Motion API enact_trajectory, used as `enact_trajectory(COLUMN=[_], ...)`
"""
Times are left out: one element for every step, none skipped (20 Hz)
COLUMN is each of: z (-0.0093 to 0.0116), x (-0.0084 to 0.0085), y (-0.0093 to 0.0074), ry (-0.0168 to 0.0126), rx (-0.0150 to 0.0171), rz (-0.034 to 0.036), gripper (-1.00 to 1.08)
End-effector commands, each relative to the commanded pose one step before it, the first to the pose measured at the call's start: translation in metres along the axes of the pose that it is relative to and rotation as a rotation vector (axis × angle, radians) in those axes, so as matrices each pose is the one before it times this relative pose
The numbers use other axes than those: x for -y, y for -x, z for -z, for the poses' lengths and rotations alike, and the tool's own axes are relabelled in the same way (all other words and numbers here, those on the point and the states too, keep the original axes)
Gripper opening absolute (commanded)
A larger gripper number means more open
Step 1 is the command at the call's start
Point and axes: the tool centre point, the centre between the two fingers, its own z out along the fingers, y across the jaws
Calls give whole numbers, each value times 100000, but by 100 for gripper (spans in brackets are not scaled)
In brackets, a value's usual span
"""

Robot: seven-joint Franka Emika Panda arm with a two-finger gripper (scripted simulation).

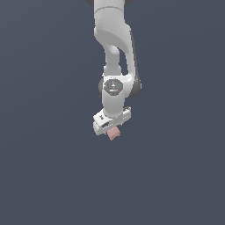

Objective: Pick up the object and move it to a goal position.

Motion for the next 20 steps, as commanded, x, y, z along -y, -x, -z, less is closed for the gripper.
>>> enact_trajectory(z=[-1362, -447, -364, -292, -214, -140, -75, -22, 0, 0, 0, 0, 0, 0, 0, 0, 0, 0, 79, 6], x=[68, -19, 16, -21, -22, -21, -17, -7, 0, 0, 0, 0, 0, 0, 0, 0, 0, 0, -28, -29], y=[65, 19, -13, -4, -15, -22, -22, -9, 0, 0, 0, 0, 0, 0, 0, 0, 0, 0, -35, -2], ry=[-55, 0, 6, 0, 0, 0, 0, 0, 0, 0, 0, 0, 0, 0, 0, 0, 0, 0, 97, 0], rx=[75, 0, -8, 0, 0, 0, 0, 0, 0, 0, 0, 0, 0, 0, 0, 0, 0, 0, -98, 0], rz=[170, 0, 68, 0, 0, 0, 0, 0, 0, 0, 0, 0, 0, 0, 0, 0, 0, 0, 10, 0], gripper=[100, 100, 100, 100, 100, 100, 100, 100, -100, -100, -100, -100, -100, -100, -100, -100, -100, -100, -100, -100])
